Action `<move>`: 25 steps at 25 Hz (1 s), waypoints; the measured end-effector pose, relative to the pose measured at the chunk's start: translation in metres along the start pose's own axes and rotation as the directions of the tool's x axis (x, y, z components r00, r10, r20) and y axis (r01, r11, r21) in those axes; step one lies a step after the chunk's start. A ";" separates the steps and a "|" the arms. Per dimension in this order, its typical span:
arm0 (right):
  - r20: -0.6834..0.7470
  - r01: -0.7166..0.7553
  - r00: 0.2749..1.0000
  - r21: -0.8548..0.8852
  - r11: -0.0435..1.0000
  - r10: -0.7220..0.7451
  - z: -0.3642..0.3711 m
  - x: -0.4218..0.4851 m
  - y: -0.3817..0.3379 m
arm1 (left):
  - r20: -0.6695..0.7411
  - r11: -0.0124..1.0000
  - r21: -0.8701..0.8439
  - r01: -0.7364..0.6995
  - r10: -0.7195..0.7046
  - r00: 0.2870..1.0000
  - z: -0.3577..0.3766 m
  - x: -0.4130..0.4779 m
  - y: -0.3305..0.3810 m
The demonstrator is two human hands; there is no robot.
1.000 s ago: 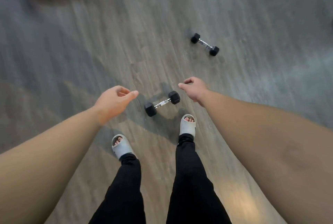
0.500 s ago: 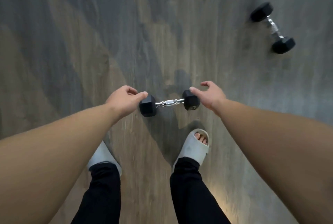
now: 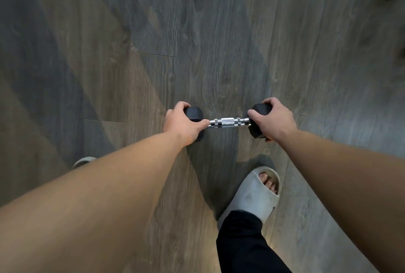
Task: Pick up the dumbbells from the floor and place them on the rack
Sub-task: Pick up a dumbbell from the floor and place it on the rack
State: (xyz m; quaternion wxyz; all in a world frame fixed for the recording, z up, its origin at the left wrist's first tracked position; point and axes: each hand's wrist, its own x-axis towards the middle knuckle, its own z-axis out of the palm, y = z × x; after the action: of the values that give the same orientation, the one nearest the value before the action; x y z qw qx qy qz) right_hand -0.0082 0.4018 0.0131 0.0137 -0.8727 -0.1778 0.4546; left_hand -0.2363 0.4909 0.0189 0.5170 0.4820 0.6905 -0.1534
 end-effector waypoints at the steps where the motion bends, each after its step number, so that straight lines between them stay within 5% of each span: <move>1: 0.000 0.001 1.000 0.003 1.000 -0.001 -0.001 -0.003 -0.003 | -0.005 1.000 0.014 -0.020 0.020 1.000 -0.003 -0.001 0.000; 6: 0.066 -0.043 0.997 0.038 0.998 0.040 -0.003 -0.045 -0.048 | -0.072 0.998 0.057 -0.035 0.039 0.997 -0.057 -0.018 -0.002; 12: 0.209 -0.067 0.977 0.154 0.986 0.034 -0.037 -0.156 -0.161 | -0.137 0.999 0.039 0.033 -0.027 0.990 -0.207 -0.089 0.004; 25: 0.196 0.216 0.944 0.244 0.945 -0.266 -0.122 -0.564 -0.429 | -0.451 0.994 -0.009 -0.104 0.089 0.888 -0.599 -0.420 -0.011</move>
State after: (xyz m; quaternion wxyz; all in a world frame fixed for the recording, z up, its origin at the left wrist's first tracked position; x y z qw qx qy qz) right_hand -0.3337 0.6381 0.6092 0.1455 -0.7798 -0.2330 0.5625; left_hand -0.5842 0.6974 0.6284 0.3581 0.5297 0.7689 -0.0005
